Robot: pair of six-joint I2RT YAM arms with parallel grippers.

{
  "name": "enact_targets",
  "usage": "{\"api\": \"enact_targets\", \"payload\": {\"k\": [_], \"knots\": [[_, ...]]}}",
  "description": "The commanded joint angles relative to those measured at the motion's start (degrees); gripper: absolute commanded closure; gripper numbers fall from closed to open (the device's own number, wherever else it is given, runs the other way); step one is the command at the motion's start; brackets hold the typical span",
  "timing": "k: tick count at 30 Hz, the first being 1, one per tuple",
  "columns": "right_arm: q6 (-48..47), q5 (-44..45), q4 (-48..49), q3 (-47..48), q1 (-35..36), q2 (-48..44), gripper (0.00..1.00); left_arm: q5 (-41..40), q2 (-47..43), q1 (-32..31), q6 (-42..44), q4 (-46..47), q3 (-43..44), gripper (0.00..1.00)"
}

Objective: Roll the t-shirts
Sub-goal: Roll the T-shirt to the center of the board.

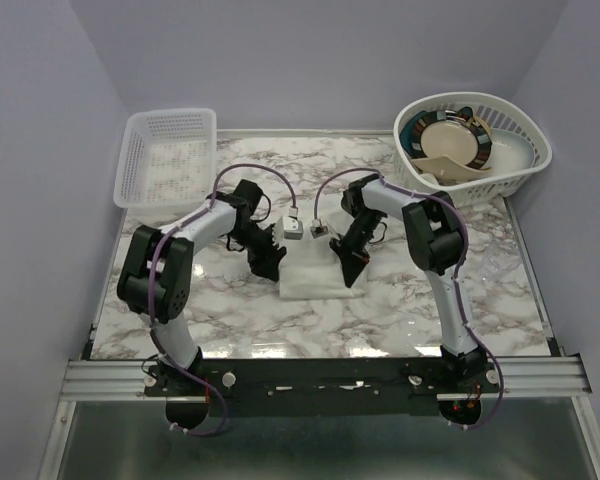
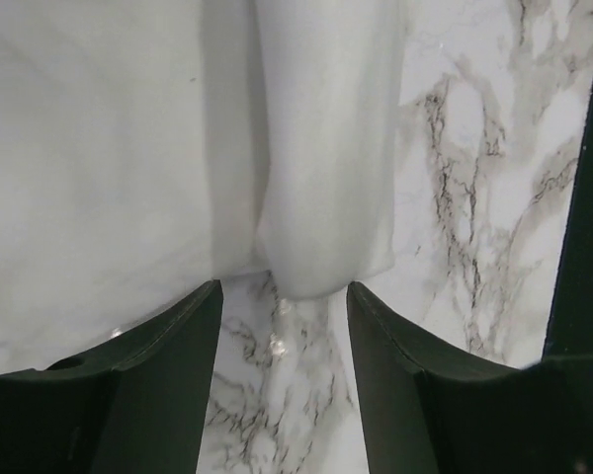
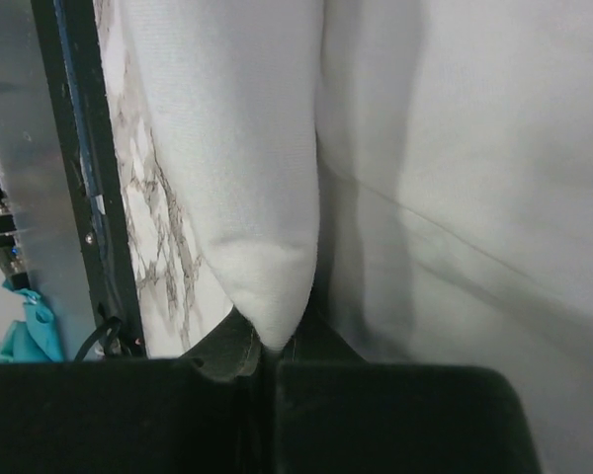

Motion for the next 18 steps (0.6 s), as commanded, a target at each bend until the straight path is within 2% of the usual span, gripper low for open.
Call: {"api": "enact_targets", "payload": {"k": [1, 3, 4, 5, 6, 7, 8, 13, 15, 18], "knots": [[0.5, 7.6, -6.4, 1.2, -0.3, 5.0, 0.94, -7.0, -11.1, 1.4, -1.4, 5.6, -1.8, 0.36], [1.3, 7.7, -6.4, 1.6, -0.4, 5.7, 0.94, -8.6, -15.8, 0.7, -1.9, 8.4, -5.4, 0.34], [2.4, 7.8, -6.4, 2.0, -0.4, 6.0, 0.94, -9.5, -21.0, 0.1, -1.9, 12.4, -7.1, 0.32], [3.0, 7.7, -6.4, 2.7, -0.3, 6.4, 0.93, -12.5, -23.7, -2.1, -2.0, 15.1, -11.5, 0.29], [3.6, 7.8, -6.4, 2.9, -0.4, 6.9, 0.93, -14.4, -26.5, -3.2, -2.7, 18.3, -14.0, 0.15], [4.2, 7.8, -6.4, 3.1, -0.4, 7.2, 0.93, -16.0, -31.8, -4.9, -4.5, 25.4, -16.9, 0.11], [4.5, 7.7, -6.4, 3.4, -0.4, 7.2, 0.93, -19.4, -34.6, -8.3, -4.5, 28.4, -22.1, 0.08], [12.5, 9.7, -6.4, 7.7, -0.4, 11.6, 0.91, -28.3, -49.7, -21.4, -4.8, 47.2, -37.8, 0.09], [13.2, 10.0, -6.4, 8.3, -0.4, 11.9, 0.89, -31.2, -51.5, -26.9, -4.0, 49.7, -43.3, 0.10], [13.1, 9.8, -6.4, 8.3, -0.4, 12.0, 0.89, -32.9, -49.3, -29.2, -5.4, 54.8, -45.6, 0.13]]}}
